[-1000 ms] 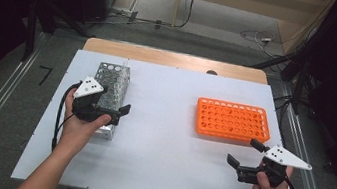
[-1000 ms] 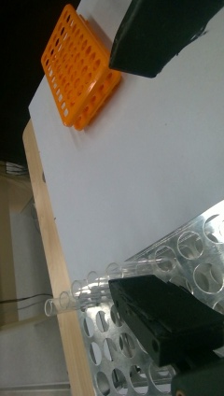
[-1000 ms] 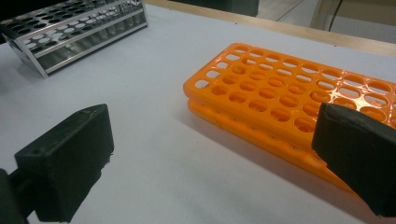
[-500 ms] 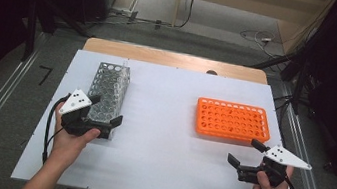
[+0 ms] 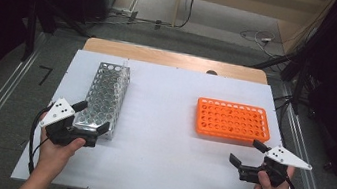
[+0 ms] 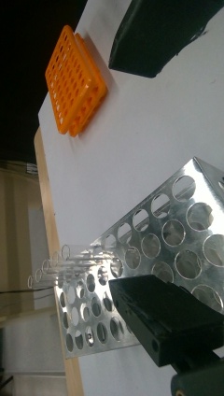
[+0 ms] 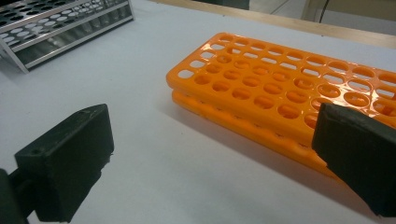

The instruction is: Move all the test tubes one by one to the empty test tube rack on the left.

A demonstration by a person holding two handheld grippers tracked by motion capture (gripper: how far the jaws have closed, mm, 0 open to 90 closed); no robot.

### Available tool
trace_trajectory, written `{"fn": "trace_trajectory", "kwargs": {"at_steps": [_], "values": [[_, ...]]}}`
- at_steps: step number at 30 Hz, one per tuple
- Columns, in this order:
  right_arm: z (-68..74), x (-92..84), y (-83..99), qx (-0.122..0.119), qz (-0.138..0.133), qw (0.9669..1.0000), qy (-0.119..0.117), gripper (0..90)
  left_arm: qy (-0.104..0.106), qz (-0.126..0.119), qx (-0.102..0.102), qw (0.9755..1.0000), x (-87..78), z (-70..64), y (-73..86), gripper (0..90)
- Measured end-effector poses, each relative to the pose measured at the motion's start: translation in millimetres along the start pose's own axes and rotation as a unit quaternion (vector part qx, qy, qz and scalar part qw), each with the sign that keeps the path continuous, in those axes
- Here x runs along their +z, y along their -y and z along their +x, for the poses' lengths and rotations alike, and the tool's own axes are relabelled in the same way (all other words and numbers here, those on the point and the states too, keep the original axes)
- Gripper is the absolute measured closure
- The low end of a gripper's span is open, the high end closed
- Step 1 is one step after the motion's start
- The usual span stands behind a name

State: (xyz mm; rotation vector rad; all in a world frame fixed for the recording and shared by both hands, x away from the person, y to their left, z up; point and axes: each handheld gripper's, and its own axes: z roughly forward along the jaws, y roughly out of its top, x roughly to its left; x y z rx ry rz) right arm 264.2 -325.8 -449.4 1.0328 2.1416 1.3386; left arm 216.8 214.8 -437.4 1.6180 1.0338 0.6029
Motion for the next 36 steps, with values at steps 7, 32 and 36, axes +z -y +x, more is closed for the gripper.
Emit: {"fn": "trace_trajectory", "kwargs": {"at_steps": [7, 32, 36], "values": [[-8.0, -0.5, 6.0, 0.006, -0.003, 1.0, 0.005, 0.0, -0.001, -0.015, 0.002, 0.9999, -18.6, 4.3, 11.3, 0.0], [-30.0, -0.6, 30.0, 0.025, -0.033, 0.9991, -0.011, 0.0, 0.014, -0.052, -0.013, 0.9985, -26.0, 15.7, 30.9, 0.0], [-30.7, -1.5, 29.7, 0.027, -0.035, 0.999, -0.009, 0.0, 0.013, -0.047, -0.016, 0.9987, -23.7, 16.5, 32.0, 0.0]]}}
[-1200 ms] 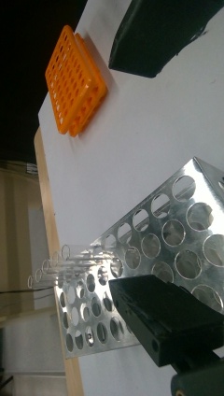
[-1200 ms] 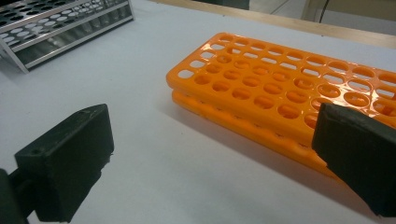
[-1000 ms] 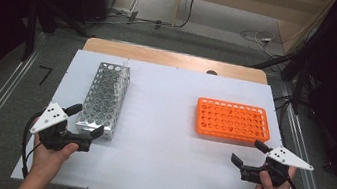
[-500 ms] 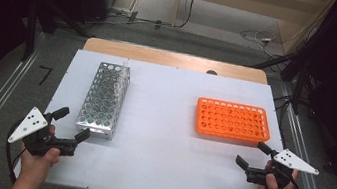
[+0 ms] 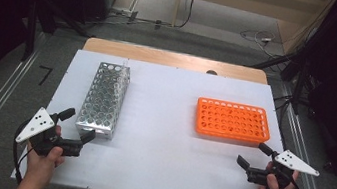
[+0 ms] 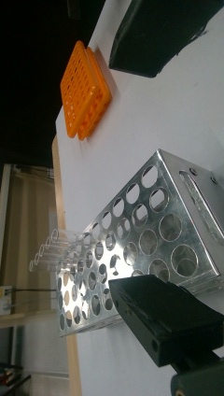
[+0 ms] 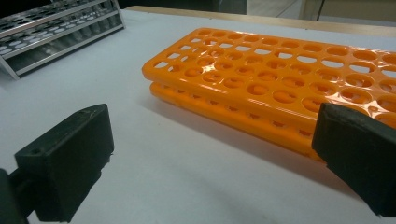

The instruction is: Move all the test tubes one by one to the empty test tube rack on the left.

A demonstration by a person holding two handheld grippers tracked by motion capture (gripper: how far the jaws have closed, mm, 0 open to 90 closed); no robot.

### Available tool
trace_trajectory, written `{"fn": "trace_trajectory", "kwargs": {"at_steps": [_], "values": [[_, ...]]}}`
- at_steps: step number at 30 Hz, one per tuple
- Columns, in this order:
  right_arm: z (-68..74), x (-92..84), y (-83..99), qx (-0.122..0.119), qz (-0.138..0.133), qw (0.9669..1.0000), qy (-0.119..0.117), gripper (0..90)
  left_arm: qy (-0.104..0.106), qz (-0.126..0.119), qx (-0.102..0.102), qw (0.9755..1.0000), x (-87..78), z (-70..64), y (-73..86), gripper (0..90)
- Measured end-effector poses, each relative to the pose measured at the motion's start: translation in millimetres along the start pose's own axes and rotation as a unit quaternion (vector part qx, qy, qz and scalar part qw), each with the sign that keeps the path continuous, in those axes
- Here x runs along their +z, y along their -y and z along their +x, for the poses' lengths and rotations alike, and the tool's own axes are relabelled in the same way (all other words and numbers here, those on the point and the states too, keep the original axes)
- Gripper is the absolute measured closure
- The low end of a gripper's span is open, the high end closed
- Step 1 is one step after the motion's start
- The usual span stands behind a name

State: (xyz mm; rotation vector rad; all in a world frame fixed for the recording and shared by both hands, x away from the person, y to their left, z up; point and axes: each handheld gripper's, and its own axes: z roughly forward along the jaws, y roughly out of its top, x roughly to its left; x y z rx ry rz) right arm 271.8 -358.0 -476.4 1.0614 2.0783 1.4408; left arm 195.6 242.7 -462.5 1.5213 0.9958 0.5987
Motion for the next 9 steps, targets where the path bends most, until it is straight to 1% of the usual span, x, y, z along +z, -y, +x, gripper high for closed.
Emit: {"fn": "trace_trajectory", "kwargs": {"at_steps": [7, 9], "values": [[-0.2, -1.4, 0.0, -0.001, 0.0, 1.0, 0.001, 0.0, 0.0, 0.003, -0.001, 1.0, 2.0, -0.1, -0.3, 0.0], [-0.1, -1.2, 0.1, 0.003, 0.002, 1.0, 0.002, 0.0, 0.001, 0.004, 0.001, 1.0, 2.5, -0.3, -0.4, 0.0]]}}
